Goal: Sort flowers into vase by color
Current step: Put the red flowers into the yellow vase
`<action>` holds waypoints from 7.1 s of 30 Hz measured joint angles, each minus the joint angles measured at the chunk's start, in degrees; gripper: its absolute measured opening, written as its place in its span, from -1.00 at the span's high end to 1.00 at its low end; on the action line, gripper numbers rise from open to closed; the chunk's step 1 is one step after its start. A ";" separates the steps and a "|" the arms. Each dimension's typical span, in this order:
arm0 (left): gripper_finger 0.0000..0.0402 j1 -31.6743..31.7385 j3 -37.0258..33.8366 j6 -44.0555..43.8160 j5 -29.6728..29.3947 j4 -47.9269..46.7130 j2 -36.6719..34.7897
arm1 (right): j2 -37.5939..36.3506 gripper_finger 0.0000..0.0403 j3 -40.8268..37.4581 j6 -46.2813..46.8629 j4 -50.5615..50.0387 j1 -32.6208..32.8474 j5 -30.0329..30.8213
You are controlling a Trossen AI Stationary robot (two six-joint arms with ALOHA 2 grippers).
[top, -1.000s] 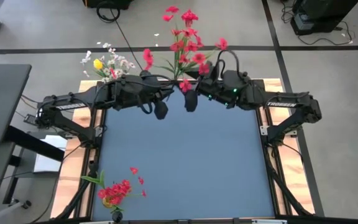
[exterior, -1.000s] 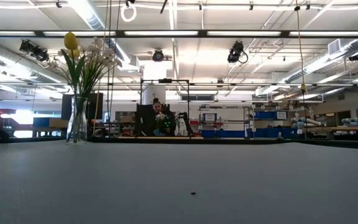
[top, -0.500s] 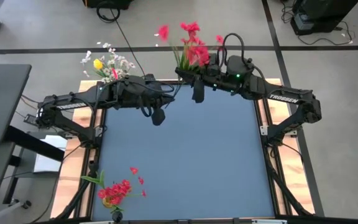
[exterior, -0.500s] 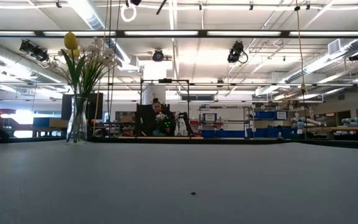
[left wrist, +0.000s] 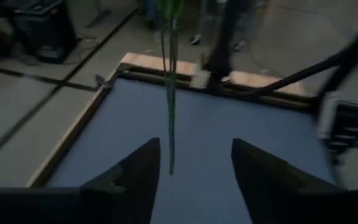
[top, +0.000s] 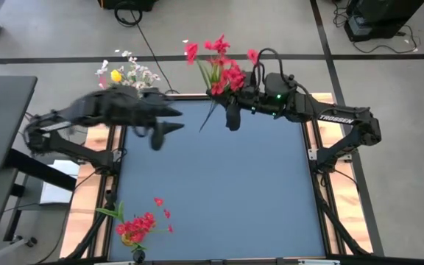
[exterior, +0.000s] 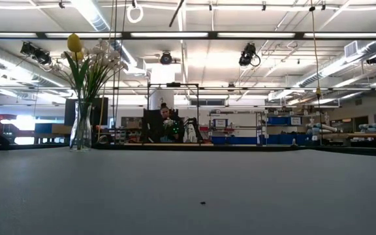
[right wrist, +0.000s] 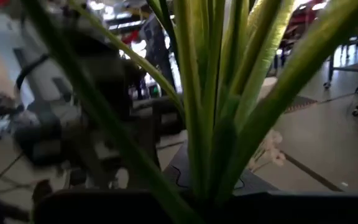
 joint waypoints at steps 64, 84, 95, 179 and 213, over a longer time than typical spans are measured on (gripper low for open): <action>0.99 3.93 -0.03 5.22 -5.60 1.15 -7.99 | -15.34 0.01 -0.94 -2.87 -41.35 2.66 -21.23; 1.00 5.81 -0.03 7.72 -6.01 -2.22 -8.64 | -28.42 0.81 -0.92 0.36 -48.59 5.66 -10.60; 0.97 5.81 -0.03 7.75 -6.03 -4.89 -8.60 | -27.26 0.80 -0.92 0.38 -47.89 5.66 -11.07; 1.00 6.99 -11.24 21.18 73.38 -26.71 -42.30 | -44.65 0.17 -20.92 7.93 -38.79 9.99 -11.11; 1.00 -23.45 -32.90 -0.91 50.34 20.20 -27.06 | -44.65 0.17 -20.92 7.94 -38.79 9.99 -11.13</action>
